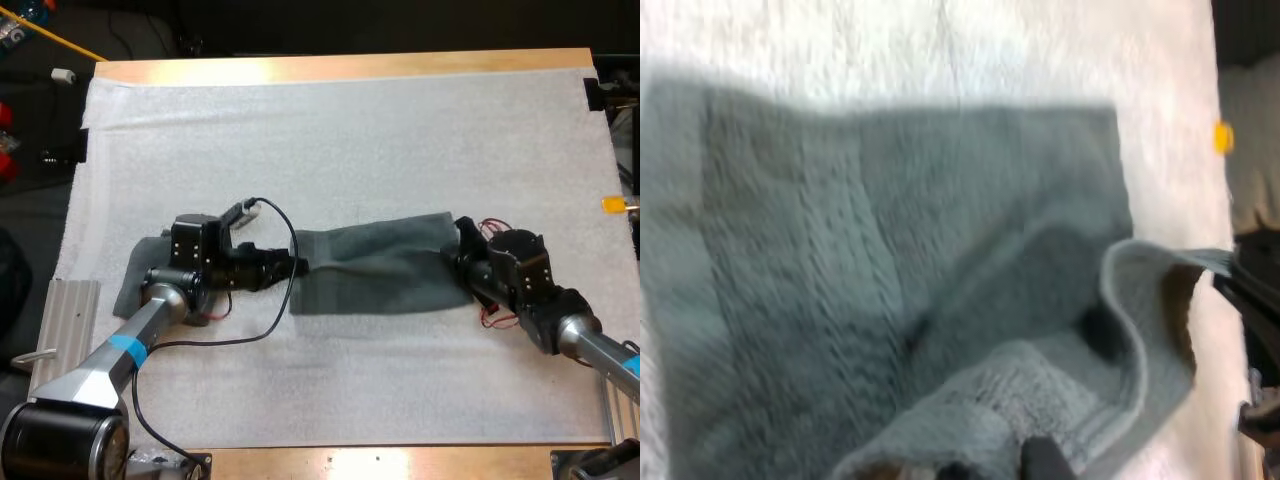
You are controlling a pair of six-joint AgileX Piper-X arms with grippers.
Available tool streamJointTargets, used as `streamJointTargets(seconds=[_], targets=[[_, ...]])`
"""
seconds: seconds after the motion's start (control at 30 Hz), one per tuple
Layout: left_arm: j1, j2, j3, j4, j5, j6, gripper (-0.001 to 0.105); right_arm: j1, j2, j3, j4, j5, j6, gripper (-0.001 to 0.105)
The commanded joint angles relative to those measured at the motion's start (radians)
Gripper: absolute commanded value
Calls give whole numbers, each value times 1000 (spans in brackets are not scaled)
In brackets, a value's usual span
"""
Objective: Pick towel from pile, fold and stack
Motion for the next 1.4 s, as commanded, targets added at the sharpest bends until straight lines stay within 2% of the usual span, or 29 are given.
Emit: streamJointTargets(seconds=[0.0,0.13,0.33,0.4,0.53,0.57,0.63,0.73,0.77,0.83,0.87,0.97,1.03,1.13,1.37], targets=[[0,-5,-3,-21,-21,-9,0,-6,1,-7,-27,-5,1,0],[0,-5,-3,-52,-84,-6,0,-13,21,-7,-111,-2,1,0],[0,-5,-3,-91,-96,-1,0,-13,57,-7,-176,-4,1,1],[0,-5,-3,-91,-101,0,0,-13,64,-7,-176,-4,1,10],[0,-5,-3,-92,-101,0,1,-13,65,-7,-190,10,1,47],[0,-5,-3,-98,-101,0,5,-13,65,-7,-210,16,-4,60],[0,-5,-3,-111,-99,-2,15,-13,65,-7,-252,17,-29,69],[0,-5,-15,-116,-59,-8,42,-13,65,-7,-336,-6,-138,68],[0,-5,-23,-116,-26,-8,55,-13,65,-10,-364,-27,-178,67],[0,-5,-36,-116,37,-13,72,-13,58,-19,-375,-56,-215,67],[0,-5,-45,-116,76,-26,74,-13,50,-26,-367,-70,-237,67],[0,-6,-62,-116,163,-60,66,-13,20,-44,-306,-89,-284,67],[0,-13,-64,-109,178,-74,65,-13,-5,-59,-249,-93,-331,67],[0,-48,-64,-58,173,-74,65,-13,-58,-90,-112,-94,-420,67],[-5,-204,-64,53,103,-68,65,-45,-170,-188,278,-94,-614,67]])
